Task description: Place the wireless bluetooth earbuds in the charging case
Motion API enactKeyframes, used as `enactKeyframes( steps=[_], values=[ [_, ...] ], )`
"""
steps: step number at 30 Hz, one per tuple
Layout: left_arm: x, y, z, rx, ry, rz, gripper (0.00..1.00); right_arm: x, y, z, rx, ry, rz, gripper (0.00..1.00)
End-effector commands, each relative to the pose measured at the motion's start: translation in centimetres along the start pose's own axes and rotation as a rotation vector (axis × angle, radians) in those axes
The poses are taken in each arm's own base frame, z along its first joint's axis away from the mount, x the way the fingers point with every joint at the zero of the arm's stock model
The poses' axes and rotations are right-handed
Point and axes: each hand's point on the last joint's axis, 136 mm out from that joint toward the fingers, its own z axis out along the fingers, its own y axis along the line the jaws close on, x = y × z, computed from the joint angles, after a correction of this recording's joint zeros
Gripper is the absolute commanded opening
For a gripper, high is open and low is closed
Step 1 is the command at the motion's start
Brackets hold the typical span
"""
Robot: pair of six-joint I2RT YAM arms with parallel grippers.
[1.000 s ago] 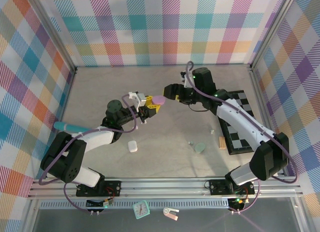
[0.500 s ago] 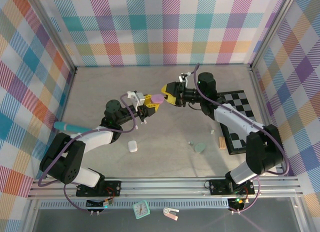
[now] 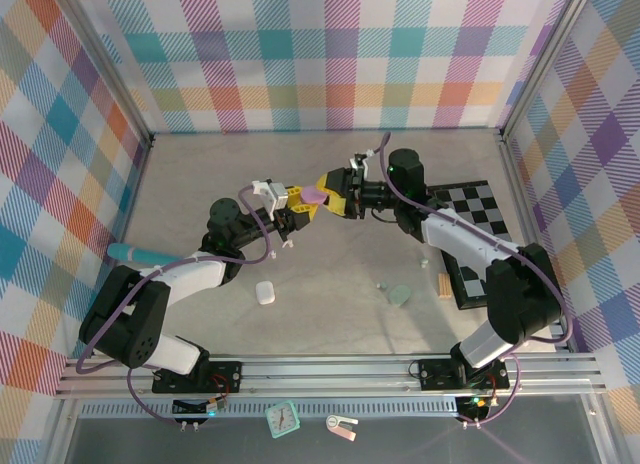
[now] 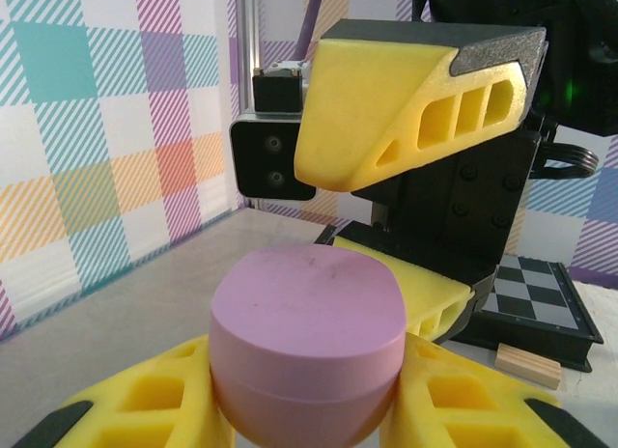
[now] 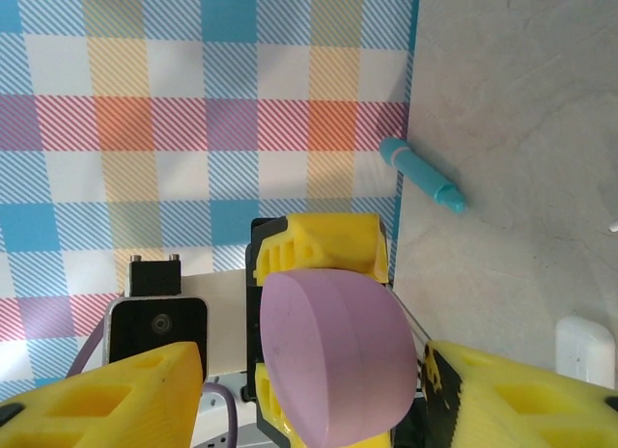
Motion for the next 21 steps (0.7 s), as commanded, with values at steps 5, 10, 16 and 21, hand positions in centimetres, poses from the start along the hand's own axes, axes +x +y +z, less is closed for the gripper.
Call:
enactKeyframes(
  steps=[5,10,16,21],
  values=[
    [-2.6,-0.2,0.4,0.020,-0.072,0.046,0.32,0.1,0.6,0.6,-0.059,0.025,-0.004,0.45],
    [-2.5,-0.3,0.4,0.030,-0.065,0.041,0.32,0.0,0.4,0.5,-0.060,0.011,-0.024,0.29],
    [-2.0,-0.4,0.2,0.028,-0.043,0.035,0.51,-0.5,-0.2,0.1,-0.018,-0.034,-0.055,0.17],
    [-0.9,-0.4,-0.3,0.000,0.006,0.041,0.87,-1.9,-2.4,-1.1,0.064,-0.109,-0.068,0.16]
  ],
)
